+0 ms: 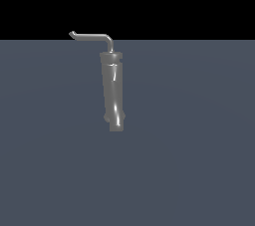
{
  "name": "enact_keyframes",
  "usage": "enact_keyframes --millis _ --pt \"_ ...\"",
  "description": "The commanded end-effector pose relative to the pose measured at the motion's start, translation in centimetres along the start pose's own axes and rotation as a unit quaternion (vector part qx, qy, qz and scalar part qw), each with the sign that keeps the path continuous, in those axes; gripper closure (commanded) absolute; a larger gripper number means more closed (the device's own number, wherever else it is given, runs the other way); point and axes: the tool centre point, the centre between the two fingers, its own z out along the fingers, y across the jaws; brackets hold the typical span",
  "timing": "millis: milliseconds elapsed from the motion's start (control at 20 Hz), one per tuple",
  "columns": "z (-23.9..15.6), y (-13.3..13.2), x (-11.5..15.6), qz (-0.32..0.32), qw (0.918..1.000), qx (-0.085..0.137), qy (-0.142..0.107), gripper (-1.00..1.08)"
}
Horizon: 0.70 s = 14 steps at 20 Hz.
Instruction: Turn on the faucet by rotating a designated handle.
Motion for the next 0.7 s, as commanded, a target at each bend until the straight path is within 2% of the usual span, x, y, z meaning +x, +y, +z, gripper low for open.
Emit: enact_keyframes --millis 0,350,650 --pt "0.1 -0.1 0.3 0.005 1.0000 0.001 -0.001 1.08" --pt "0.5 -0.7 2.1 0.037 0.9993 0.009 -0.003 1.08" --pt "1.3 -1.6 4.7 0.083 0.9964 0.018 -0.007 1.08"
